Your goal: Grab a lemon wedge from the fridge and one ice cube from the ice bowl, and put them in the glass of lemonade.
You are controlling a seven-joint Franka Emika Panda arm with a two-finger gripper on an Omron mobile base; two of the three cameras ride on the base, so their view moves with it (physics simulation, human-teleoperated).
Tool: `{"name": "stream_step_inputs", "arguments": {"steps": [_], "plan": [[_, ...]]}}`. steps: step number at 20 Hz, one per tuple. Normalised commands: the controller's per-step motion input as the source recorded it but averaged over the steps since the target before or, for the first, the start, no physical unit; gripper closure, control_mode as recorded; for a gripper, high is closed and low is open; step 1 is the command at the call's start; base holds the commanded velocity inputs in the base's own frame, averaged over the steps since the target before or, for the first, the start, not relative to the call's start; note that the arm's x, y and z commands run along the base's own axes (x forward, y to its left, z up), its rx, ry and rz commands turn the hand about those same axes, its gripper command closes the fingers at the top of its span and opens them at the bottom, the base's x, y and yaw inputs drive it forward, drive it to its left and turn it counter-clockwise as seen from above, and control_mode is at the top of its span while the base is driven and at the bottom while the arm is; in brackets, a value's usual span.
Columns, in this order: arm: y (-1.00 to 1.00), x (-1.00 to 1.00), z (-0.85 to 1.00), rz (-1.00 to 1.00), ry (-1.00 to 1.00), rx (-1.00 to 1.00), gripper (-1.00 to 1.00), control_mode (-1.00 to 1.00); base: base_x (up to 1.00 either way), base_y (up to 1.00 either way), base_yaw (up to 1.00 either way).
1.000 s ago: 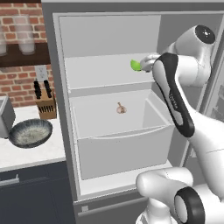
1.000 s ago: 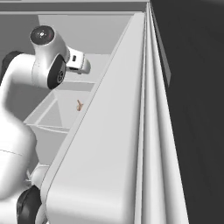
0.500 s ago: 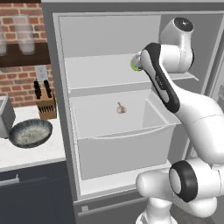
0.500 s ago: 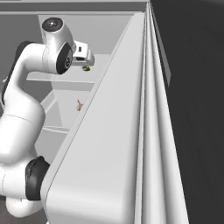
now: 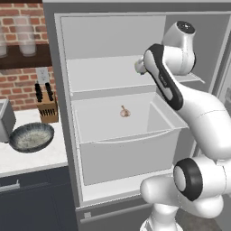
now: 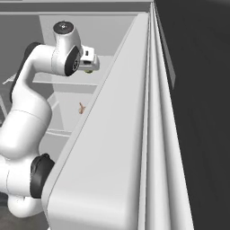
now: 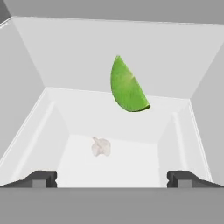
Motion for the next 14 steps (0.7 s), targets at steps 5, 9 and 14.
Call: {"name": "stream_step_inputs", "arguments": {"steps": [5, 9, 14], "plan": [[0.0, 0.05, 0.0, 0.06, 0.0, 0.0, -1.0, -1.0, 0.0, 0.0, 0.0], [0.0, 0.07, 0.01, 0.05, 0.0, 0.0, -1.0, -1.0, 0.0, 0.0, 0.0], [-0.13, 0.21, 0.0, 0.05, 0.0, 0.0, -1.0, -1.0, 0.0, 0.0, 0.0]]}}
